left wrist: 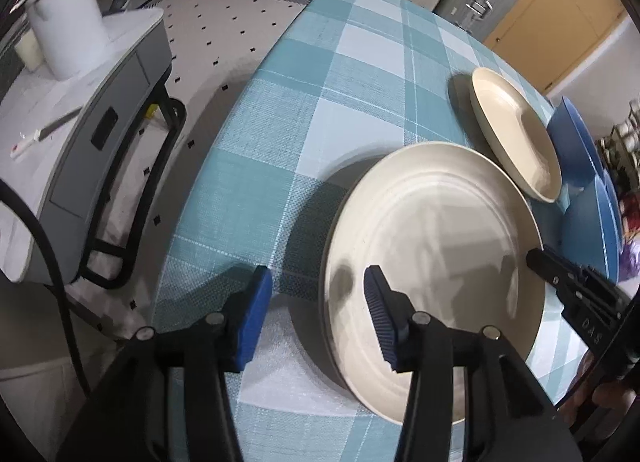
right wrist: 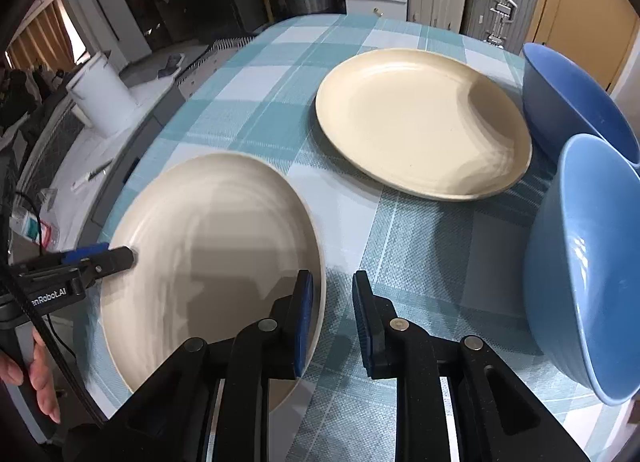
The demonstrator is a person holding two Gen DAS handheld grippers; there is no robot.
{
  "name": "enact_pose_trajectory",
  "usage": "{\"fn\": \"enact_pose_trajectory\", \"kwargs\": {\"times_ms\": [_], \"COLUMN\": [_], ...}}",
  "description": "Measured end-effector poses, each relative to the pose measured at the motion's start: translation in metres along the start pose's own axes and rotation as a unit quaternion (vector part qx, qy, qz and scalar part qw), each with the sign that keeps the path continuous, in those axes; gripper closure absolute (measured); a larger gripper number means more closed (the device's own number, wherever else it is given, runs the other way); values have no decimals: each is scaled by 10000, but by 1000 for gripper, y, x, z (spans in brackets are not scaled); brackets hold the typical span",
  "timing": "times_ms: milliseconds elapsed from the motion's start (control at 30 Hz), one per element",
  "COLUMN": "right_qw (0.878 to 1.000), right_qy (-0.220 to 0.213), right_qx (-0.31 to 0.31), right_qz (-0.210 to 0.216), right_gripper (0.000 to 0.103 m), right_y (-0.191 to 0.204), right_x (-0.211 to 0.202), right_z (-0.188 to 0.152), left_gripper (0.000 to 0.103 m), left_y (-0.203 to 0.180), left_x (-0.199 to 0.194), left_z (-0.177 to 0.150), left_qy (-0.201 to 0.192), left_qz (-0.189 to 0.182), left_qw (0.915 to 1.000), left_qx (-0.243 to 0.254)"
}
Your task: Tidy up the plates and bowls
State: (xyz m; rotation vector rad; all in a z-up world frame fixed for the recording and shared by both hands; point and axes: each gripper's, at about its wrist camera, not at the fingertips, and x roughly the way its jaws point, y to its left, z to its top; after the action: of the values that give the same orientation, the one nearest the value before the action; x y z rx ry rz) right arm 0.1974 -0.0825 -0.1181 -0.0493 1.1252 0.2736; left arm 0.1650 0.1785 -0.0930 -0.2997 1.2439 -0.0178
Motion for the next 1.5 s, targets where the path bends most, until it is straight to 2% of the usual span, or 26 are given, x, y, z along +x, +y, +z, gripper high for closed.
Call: {"fn": "enact_pose_trajectory", "kwargs": {"times_ms": [167,667,733,933,1067,1267,1400,1500], "right_qw": [9996,9983,9980,9978,9975,9986,9998,9997], "right_qy": [276,389,425,485,535,401,-29,-152], "right_qx": [84,288,270,186,86,-58,-120,-34], "right_qz": [70,321,380,422,448,334,178,179], "right_gripper": [82,82,82,83,83,84,82,80], "right_y": [2,3,5,7,10,15,16,13], "right_x": [9,16,16,14,11,5,-13,-23], "right_z": [0,-1,-2,-6,-12,-20,-18,-18], "left_gripper": [55,57,58,62,62,62,58,56], "left_y": [-5,-17,-19,-12,-13,-7,1,6], "left_x": [2,10,9,6,4,2,0,-2], "left_z": [-1,-8,-10,-13,-20,-22,-23,-25], "left_qy": [71,218,187,187,206,148,109,74], "left_qz": [-17,-222,-107,-146,-77,-54,25,-13], "left_qw": [10000,9994,9996,9996,9995,9998,9999,9998], "left_qx": [57,178,198,121,243,123,-76,-184]}}
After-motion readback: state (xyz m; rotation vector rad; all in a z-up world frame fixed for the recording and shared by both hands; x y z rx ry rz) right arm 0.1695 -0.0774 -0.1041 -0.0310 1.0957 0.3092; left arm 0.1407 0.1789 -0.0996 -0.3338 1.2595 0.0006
